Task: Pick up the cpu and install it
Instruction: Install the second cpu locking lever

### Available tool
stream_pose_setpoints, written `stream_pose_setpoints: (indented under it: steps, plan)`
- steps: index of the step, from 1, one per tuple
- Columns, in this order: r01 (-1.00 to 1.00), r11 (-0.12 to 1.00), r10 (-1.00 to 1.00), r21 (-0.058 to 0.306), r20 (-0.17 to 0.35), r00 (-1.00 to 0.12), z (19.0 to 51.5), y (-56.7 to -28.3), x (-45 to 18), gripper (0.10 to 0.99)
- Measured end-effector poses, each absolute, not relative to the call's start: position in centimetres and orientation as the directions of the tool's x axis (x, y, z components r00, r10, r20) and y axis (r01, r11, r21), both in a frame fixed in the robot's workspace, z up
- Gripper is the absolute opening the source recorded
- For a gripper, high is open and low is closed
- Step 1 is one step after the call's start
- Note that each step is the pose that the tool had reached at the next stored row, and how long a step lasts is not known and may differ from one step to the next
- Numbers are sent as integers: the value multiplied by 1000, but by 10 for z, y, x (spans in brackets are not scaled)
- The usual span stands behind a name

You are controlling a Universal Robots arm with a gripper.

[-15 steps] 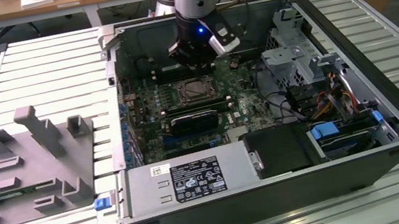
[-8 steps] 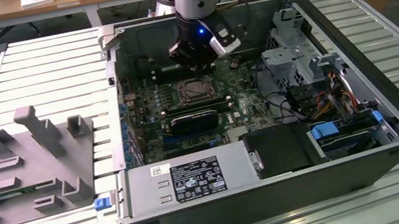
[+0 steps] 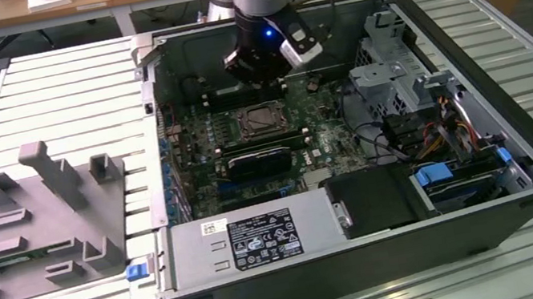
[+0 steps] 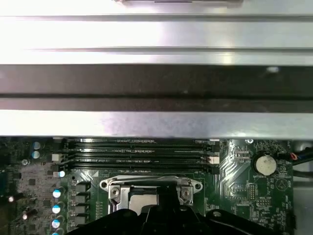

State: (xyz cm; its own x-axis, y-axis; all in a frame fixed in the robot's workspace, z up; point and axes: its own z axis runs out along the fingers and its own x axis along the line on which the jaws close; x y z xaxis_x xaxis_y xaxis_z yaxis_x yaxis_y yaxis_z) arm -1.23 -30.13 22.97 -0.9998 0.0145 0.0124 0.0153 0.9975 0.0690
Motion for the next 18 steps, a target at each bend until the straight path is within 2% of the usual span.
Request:
stream_pose_setpoints:
  steps: [5, 18]
  plan:
    - [15, 998, 15, 69, 13, -1000, 247, -302, -12, 106]
    - [16, 997, 14, 76, 17, -1000, 247, -334, -12, 106]
